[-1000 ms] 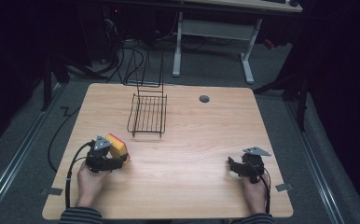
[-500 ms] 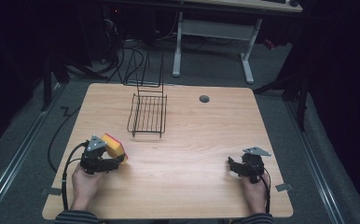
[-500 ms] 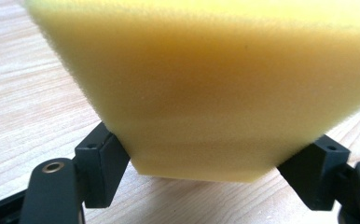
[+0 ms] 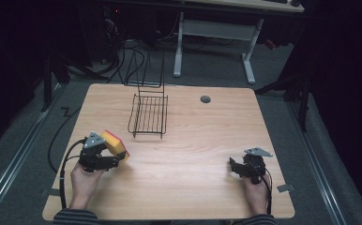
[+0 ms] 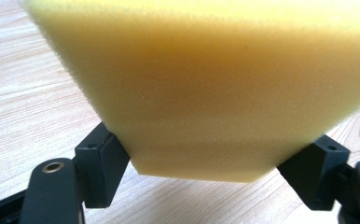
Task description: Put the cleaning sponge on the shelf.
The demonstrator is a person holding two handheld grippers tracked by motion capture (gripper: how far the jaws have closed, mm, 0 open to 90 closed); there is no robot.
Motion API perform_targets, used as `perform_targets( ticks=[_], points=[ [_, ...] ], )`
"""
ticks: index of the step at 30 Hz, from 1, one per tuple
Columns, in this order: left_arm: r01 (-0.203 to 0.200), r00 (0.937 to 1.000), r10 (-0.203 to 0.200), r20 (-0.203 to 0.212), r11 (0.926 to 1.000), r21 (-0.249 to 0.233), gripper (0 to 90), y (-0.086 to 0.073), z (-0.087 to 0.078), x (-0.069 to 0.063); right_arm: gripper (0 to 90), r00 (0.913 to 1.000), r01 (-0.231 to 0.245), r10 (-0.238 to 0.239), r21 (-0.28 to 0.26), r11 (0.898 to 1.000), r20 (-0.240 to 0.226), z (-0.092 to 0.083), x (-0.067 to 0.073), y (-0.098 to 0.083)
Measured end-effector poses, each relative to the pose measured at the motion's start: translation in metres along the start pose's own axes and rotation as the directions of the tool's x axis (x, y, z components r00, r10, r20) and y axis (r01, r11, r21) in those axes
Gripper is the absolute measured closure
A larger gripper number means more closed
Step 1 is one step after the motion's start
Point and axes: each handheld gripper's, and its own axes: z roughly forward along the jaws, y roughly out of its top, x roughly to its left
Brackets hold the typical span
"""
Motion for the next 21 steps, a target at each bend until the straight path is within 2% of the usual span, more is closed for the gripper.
perform_targets(
  ticks=[12,21],
  points=[
    [-0.02,0.9998,0.02,0.004,0.9997,-0.011,24.6,0.019,-0.004,-0.002,25.2,1.0,-0.002,0.002,0.001,1.0,-0.002,0.0,0.0,0.0],
    [-0.052,0.9986,0.052,0.004,0.9986,-0.004,24.6,0.037,-0.004,-0.007,25.2,1.0,-0.003,0.003,0.001,1.0,-0.001,0.0,0.0,0.0]
  ],
)
